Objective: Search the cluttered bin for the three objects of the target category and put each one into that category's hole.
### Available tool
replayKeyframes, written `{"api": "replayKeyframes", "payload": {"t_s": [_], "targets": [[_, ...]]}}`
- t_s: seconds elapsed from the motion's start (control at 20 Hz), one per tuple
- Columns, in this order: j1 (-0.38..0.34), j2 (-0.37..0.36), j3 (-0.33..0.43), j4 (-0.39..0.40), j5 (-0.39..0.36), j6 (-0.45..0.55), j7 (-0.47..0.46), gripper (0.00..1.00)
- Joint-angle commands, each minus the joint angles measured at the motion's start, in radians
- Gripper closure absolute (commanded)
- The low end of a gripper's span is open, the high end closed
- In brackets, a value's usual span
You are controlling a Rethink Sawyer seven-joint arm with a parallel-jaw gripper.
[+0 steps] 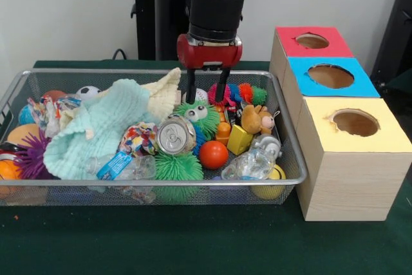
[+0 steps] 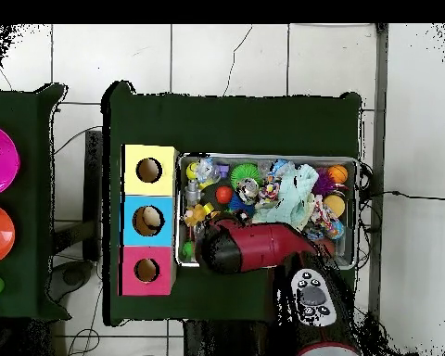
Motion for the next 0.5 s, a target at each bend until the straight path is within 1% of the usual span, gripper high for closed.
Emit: {"api": "replayKeyframes", "payload": {"t_s": [0.05,0.3,0.5], "targets": [[-0.164,-0.033,0.184,0.095,0.009,0.035,0.000,0.00],[-0.114,-0.046,0.165,0.099,-0.003,0.027,0.053,0.00],[-0.078,-0.042,0.143,0.117,-0.012,-0.012,0.098,0.00]]}}
